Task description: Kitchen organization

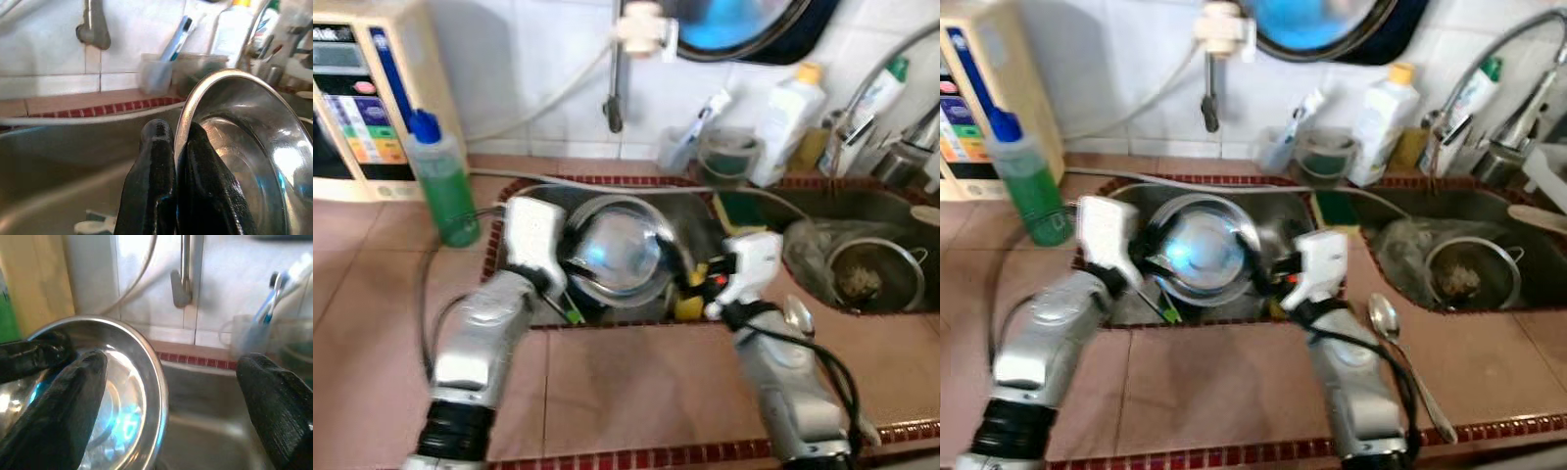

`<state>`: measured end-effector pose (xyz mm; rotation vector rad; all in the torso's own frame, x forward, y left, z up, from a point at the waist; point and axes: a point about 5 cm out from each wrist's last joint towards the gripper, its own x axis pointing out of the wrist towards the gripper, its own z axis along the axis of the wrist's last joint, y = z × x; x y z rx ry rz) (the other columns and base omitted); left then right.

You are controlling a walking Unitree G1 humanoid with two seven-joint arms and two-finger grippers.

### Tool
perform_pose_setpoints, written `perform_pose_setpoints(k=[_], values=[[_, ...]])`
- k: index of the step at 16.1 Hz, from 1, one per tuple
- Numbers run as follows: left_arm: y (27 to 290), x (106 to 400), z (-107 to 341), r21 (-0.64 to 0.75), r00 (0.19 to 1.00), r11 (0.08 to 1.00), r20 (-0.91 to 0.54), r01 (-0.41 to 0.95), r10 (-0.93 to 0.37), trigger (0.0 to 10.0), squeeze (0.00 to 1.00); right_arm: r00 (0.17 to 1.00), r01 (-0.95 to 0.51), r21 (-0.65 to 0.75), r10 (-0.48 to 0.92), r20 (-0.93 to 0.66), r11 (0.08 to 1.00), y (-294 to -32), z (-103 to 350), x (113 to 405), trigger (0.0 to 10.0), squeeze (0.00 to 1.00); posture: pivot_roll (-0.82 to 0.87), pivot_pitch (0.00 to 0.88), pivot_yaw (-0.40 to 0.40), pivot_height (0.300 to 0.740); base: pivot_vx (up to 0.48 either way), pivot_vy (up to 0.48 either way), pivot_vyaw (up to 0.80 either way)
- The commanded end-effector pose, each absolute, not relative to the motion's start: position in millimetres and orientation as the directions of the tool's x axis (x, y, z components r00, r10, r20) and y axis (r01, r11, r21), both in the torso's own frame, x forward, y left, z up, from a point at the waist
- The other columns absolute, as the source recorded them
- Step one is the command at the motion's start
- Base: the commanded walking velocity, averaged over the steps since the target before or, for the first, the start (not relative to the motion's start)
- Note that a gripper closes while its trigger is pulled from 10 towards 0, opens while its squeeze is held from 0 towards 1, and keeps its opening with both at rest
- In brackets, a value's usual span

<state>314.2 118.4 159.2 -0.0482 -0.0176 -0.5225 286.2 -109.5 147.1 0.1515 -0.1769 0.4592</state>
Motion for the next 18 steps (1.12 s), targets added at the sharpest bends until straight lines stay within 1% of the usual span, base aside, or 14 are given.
perform_pose_setpoints(k=[1,3,4,8,9,11,12,14,15,16,17,18], values=[[121,315,159,0.007,0.868,0.869,0.023,0.495,-0.495,10.0,0.0,0.875,-0.464,0.127,0.431,0.222,0.877,-105,149,286,10.0,0.0,-0.02,0.0,-0.054,0.74,0.0,0.0,0.0],[120,316,154,-0.01,0.871,0.871,-0.01,0.491,-0.491,10.0,0.0,0.878,-0.459,0.124,0.428,0.214,0.879,-104,148,286,10.0,0.0,-0.02,0.0,-0.051,0.74,0.0,0.0,0.0],[119,318,148,-0.033,0.871,0.874,-0.062,0.485,-0.486,10.0,0.0,0.885,-0.448,0.128,0.42,0.199,0.885,-104,147,287,10.0,0.0,-0.03,0.0,-0.048,0.74,0.0,0.0,0.0],[115,323,136,0.051,0.861,0.867,-0.155,0.496,-0.484,10.0,0.0,0.909,-0.406,0.118,0.387,0.158,0.906,-106,144,287,10.0,0.0,-0.05,0.0,-0.029,0.74,0.0,0.0,0.0],[117,328,131,0.064,0.867,0.875,-0.185,0.48,-0.462,10.0,0.0,0.915,-0.395,0.114,0.379,0.138,0.912,-108,141,284,10.0,0.0,-0.06,0.0,-0.022,0.74,0.0,0.0,0.0],[123,339,129,0.082,0.89,0.899,-0.204,0.43,-0.407,10.0,0.0,0.918,-0.39,0.096,0.378,0.12,0.916,-112,138,275,10.0,0.0,-0.09,0.0,-0.001,0.74,0.0,0.0,0.0],[125,344,131,0.068,0.9,0.911,-0.2,0.407,-0.388,10.0,0.0,0.912,-0.403,0.083,0.391,0.126,0.912,-114,137,269,10.0,0.0,-0.1,0.0,0.007,0.74,0.0,0.0,0.0],[130,353,133,0.079,0.918,0.928,-0.201,0.363,-0.342,10.0,0.0,0.919,-0.392,0.094,0.384,0.094,0.915,-118,133,260,10.0,0.0,-0.13,0.012,0.019,0.74,0.0,0.0,0.0],[134,360,131,0.084,0.929,0.942,-0.217,0.324,-0.3,10.0,0.0,0.941,-0.338,0.111,0.334,0.056,0.935,-125,130,252,10.0,0.0,-0.16,0.028,0.032,0.74,0.0,0.0,0.0],[136,363,131,0.084,0.934,0.948,-0.217,0.307,-0.283,10.0,0.0,0.948,-0.319,0.124,0.318,0.032,0.939,-128,128,245,10.0,0.0,-0.17,0.036,0.039,0.74,0.0,0.0,0.0],[136,366,130,0.115,0.937,0.946,-0.217,0.302,-0.273,10.0,0.0,0.94,-0.339,0.126,0.342,-0.001,0.932,-129,124,234,10.0,0.0,-0.19,0.043,0.045,0.74,0.0,0.0,0.0],[137,368,128,0.121,0.941,0.951,-0.229,0.283,-0.251,10.0,0.0,0.939,-0.336,0.14,0.342,-0.023,0.932,-129,122,229,10.0,0.0,-0.2,0.051,0.05,0.74,0.0,0.0,0.0]])
